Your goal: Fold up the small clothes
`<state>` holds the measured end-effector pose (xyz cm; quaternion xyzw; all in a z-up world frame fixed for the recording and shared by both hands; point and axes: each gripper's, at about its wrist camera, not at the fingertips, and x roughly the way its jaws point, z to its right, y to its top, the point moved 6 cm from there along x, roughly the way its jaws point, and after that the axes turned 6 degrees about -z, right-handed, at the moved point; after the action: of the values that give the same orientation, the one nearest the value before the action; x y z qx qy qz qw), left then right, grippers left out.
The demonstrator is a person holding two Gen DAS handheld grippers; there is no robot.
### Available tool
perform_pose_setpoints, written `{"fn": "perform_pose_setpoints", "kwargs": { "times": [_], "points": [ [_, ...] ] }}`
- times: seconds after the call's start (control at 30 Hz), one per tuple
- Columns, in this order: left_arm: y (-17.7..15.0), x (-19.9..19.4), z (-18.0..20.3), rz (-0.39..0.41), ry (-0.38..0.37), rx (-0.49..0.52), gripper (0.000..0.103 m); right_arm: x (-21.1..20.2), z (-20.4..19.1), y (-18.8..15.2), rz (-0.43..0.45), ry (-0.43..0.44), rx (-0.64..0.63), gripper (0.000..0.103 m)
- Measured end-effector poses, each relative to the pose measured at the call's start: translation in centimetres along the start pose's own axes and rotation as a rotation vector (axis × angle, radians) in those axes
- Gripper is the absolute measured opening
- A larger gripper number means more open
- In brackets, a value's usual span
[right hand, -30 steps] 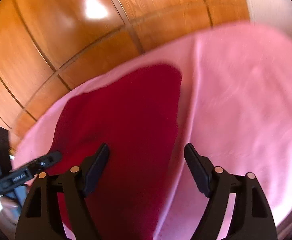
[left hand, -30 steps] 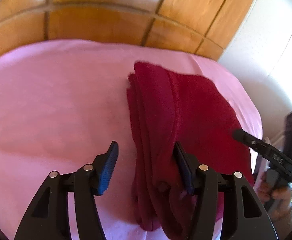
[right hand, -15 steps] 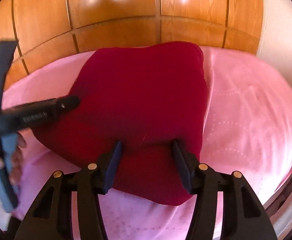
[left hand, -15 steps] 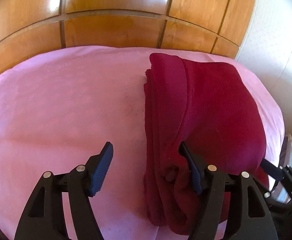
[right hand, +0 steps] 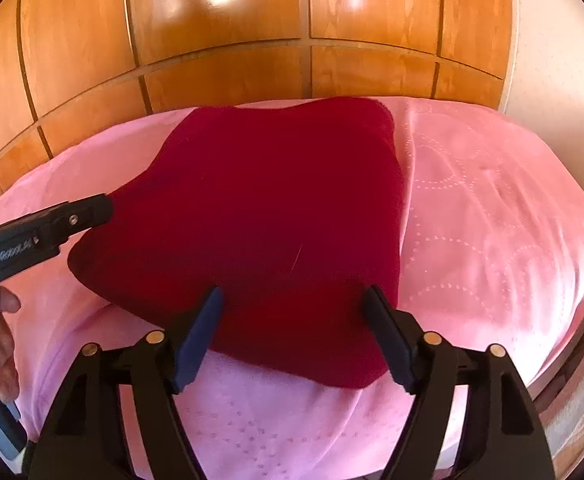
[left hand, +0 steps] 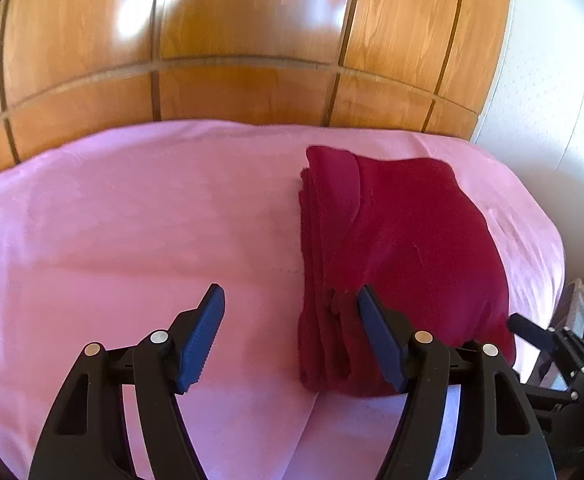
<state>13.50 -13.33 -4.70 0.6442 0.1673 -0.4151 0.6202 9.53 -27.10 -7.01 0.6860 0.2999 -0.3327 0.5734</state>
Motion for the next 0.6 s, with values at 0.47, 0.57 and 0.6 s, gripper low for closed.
{"fn": "perform_pose_setpoints", "kwargs": {
  "times": [0.47,0.57,0.6],
  "points": [
    [-1.5,-3.5,-1.8,0.062,0.08,-0.044,0.089,-5.5,0.0,1.3,0.141,-0.136,0.111,0.101],
    [-1.7,-4.3,-2.0,0.081,0.09,-0.045,0.092,-5.7,0.1,1.3,0.14,-0.163,0.121,0.101],
    [-1.7,-4.4,-2.0,0.085,0.093,-0.042,0.093,-5.7,0.1,1.3,0.141,-0.174,0.124,0.101]
  ]
}}
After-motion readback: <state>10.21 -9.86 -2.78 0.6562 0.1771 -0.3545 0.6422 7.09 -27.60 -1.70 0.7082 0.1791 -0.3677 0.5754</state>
